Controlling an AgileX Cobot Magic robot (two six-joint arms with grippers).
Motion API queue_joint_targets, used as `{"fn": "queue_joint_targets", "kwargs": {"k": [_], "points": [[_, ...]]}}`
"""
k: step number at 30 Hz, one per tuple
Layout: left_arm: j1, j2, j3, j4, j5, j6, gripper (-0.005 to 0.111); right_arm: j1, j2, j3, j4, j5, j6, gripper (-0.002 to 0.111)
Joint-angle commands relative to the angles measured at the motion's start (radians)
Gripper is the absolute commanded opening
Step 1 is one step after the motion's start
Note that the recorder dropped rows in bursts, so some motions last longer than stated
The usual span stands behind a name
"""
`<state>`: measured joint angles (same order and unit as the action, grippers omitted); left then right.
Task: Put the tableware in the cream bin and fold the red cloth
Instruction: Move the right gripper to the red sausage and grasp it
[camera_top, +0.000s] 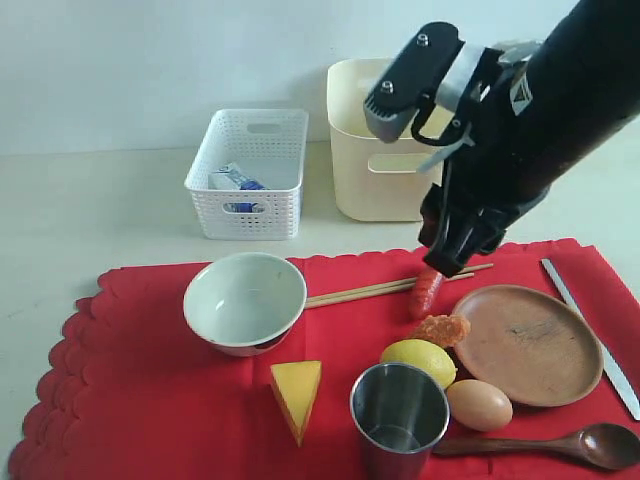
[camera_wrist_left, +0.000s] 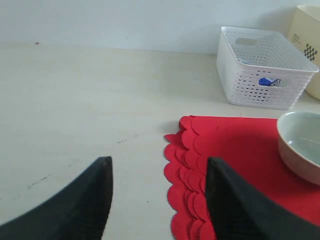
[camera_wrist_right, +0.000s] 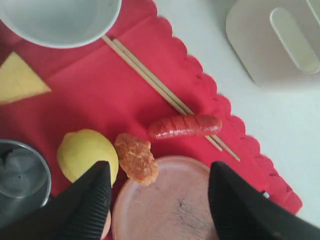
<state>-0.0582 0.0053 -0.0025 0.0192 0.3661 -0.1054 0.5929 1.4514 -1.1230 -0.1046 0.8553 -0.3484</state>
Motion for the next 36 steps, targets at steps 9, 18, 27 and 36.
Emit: {"fn": "queue_joint_targets", "kwargs": {"k": [9, 18, 27, 36], "points": [[0.002, -0.005, 0.003, -0.003, -0.010, -0.005, 0.054, -0.096, 0.166, 0.016, -0.132, -0.163, 0.528, 0.056], [0.002, -0.005, 0.003, -0.003, -0.010, -0.005, 0.054, -0.119, 0.390, 0.011, -0.137, -0.294, 0.753, 0.055], [0.002, -0.005, 0.003, -0.003, -0.010, -0.005, 0.054, -0.119, 0.520, 0.008, -0.289, -0.382, 1.057, 0.055], [0.002, -0.005, 0.003, -0.003, -0.010, -0.003, 0.054, -0.119, 0.552, 0.008, -0.329, -0.433, 1.120, 0.034]]}}
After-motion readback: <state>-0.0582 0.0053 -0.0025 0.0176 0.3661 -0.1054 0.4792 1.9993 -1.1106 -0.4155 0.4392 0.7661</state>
